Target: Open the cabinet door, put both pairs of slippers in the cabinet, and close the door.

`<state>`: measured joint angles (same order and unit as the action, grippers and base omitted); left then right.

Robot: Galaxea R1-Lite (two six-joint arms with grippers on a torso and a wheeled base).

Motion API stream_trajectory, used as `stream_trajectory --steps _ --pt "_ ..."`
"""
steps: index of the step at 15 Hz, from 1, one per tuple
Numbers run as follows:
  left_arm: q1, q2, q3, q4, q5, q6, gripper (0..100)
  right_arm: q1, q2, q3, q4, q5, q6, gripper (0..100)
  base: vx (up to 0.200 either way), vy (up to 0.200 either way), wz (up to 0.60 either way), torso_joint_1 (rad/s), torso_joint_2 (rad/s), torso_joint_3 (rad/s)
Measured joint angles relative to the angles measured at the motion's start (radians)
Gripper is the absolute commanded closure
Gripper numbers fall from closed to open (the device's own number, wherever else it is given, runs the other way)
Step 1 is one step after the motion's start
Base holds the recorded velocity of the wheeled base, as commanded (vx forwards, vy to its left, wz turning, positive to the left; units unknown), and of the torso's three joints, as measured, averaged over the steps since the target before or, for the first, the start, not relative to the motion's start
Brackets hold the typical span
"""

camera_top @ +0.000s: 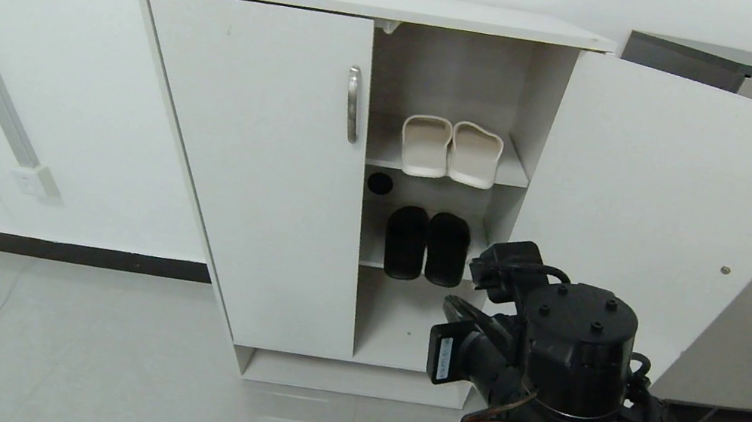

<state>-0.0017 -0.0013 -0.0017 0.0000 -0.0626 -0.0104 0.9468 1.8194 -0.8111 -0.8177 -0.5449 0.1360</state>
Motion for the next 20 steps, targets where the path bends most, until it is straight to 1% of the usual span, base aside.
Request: stream_trajectory --steps 12,15,20 --pt "0.000 0.000 0.000 0.000 0.000 -0.001 100 0.003 0.001 0.010 0.001 0.002 -0.001 100 0.000 0.000 0.00 0.000 -0.01 -0.006" --pt "0.000 0.000 0.000 0.000 0.000 -0.001 100 0.003 0.001 0.010 -0.001 0.002 -0.001 100 0.000 0.000 0.00 0.006 -0.18 -0.312" --pt "-0.001 0.000 0.000 0.000 0.000 -0.001 100 0.004 0.003 0.012 0.002 0.002 -0.001 100 0.000 0.000 0.00 0.050 -0.50 -0.367"
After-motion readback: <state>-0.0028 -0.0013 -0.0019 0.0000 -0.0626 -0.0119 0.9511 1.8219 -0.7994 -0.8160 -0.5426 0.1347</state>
